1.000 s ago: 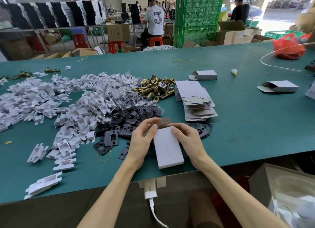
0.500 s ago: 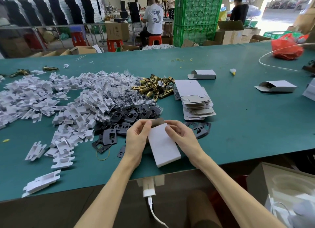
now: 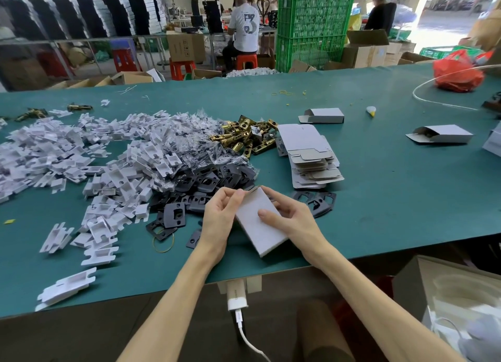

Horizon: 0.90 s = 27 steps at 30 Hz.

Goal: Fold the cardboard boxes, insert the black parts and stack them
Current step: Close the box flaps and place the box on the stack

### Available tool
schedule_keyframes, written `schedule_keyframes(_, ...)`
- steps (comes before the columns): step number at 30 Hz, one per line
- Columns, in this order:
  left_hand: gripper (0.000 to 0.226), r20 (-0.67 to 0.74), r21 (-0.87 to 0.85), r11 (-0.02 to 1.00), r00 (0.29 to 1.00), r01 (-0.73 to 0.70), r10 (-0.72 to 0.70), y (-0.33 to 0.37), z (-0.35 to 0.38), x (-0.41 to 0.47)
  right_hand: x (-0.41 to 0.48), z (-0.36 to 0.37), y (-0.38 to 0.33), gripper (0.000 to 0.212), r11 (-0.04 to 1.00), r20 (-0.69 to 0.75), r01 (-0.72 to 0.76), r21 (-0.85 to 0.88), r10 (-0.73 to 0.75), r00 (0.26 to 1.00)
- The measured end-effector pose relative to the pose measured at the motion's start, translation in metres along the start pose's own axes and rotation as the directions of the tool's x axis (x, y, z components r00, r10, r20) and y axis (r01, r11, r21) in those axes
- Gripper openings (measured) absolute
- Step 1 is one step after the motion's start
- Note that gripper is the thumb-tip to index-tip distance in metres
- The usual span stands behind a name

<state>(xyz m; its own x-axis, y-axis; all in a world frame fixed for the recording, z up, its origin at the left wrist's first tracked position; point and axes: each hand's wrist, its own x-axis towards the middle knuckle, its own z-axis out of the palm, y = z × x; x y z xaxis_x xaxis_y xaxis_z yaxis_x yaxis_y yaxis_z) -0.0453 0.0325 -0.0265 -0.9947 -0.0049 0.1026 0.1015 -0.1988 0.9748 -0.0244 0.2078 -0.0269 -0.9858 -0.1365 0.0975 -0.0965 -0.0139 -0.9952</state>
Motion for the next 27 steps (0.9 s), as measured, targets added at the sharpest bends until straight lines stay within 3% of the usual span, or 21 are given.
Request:
schedule_keyframes(4,0.027,0.021,0.021,1.000,1.000,0.016,-0.017,-0.0007,0.0005,0.0013,-0.0010,-0.0016,0.0003,0.031,0.996,-0.098,0.012,0.093,-0.002,0.995)
schedule_keyframes(10,0.025,0.089,0.074,0.996,0.995,0.048,-0.055,-0.0063,0.0001,0.0033,-0.0025,-0.0050,0.0004,0.023,0.983,-0.155,0.006,0.181,0.023,0.988)
schedule_keyframes(16,0.019,0.041,0.073,0.997,0.999,-0.006,0.003,-0.0094,-0.0027,0.0044,-0.0014,-0.0064,0.0000,0.029,0.987,-0.096,0.007,0.161,0.008,0.995)
schedule_keyframes(19,0.019,0.041,0.054,0.999,0.999,-0.005,0.002,-0.0086,-0.0021,0.0043,-0.0012,-0.0065,0.0006,0.028,0.983,-0.141,0.051,0.174,-0.027,0.990)
schedule_keyframes(23,0.017,0.051,0.047,0.998,0.998,0.031,-0.033,-0.0075,-0.0014,0.0034,-0.0016,-0.0074,-0.0004,0.030,0.950,-0.216,0.022,0.312,0.049,0.975)
schedule_keyframes(27,0.018,0.064,0.011,0.999,0.997,0.047,-0.047,-0.0054,-0.0014,0.0017,-0.0030,-0.0078,-0.0031,0.032,0.945,-0.218,-0.001,0.327,0.076,0.973)
